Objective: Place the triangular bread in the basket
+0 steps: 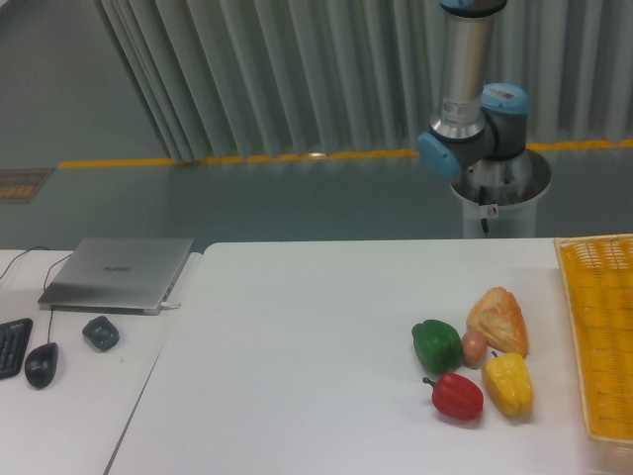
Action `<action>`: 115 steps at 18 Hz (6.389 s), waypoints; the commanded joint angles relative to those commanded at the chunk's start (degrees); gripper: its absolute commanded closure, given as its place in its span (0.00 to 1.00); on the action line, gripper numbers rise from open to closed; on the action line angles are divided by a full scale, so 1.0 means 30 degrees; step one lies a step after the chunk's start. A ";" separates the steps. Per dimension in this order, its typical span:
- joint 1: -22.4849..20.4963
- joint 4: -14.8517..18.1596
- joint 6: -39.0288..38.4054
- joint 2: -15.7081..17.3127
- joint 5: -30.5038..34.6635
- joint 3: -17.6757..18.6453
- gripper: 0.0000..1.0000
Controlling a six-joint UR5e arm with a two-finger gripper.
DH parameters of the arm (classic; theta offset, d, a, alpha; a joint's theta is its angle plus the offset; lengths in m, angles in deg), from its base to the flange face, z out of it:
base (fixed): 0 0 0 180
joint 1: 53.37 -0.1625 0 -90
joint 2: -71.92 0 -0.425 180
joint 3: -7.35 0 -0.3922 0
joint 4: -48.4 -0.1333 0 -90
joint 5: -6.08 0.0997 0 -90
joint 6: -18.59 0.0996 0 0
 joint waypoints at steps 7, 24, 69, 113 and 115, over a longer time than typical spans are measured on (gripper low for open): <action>0.0029 -0.0116 -0.0059 -0.0087 -0.0088 -0.0147 0.00; -0.0059 -0.3192 -0.0087 -0.0146 -0.2573 0.0995 0.00; 1.0634 0.1406 -0.2081 -0.0526 -0.0586 0.2459 0.00; 1.1338 -0.1230 -0.2080 -0.2491 0.2079 0.3514 0.67; 1.1367 -0.1230 -0.2168 -0.2432 0.2197 0.3515 0.84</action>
